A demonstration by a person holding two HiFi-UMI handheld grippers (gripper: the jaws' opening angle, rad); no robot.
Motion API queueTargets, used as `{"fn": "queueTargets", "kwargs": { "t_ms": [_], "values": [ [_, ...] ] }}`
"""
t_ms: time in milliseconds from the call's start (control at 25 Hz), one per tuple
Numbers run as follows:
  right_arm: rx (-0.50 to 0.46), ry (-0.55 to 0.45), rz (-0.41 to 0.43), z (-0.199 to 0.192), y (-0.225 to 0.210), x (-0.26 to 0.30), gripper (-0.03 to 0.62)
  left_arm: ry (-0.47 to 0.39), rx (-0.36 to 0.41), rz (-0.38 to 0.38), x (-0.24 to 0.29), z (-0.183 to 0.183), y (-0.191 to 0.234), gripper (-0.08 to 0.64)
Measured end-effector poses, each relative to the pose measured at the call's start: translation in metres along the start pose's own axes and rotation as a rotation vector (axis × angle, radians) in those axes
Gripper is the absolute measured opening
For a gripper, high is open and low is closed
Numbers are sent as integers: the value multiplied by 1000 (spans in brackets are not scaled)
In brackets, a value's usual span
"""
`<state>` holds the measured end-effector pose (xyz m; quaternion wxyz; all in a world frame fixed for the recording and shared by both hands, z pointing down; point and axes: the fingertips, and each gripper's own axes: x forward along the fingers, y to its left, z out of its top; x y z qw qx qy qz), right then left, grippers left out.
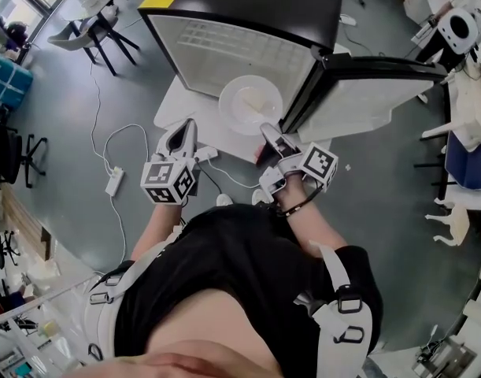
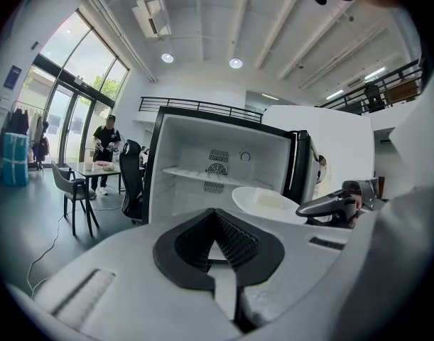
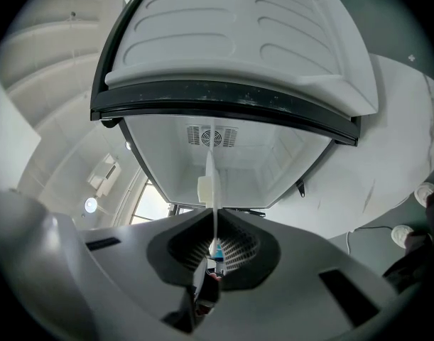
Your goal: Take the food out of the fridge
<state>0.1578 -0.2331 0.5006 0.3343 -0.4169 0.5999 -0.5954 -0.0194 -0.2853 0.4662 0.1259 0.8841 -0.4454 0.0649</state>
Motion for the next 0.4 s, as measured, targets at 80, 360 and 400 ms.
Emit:
{"fn": "queueTargets", "kwargs": {
  "t_ms": [80,360,400],
  "values": [
    [1,6,2,-1,-1,1,21,2,1,5,-1,0,0,2],
    [-18,20,-3,-2,-1,2,21,8,-2,14,-2,-1,1,2],
    [-22,21,-4,-2,-1,3,21,8,-3,15,-2,-1,1,2]
  ]
}}
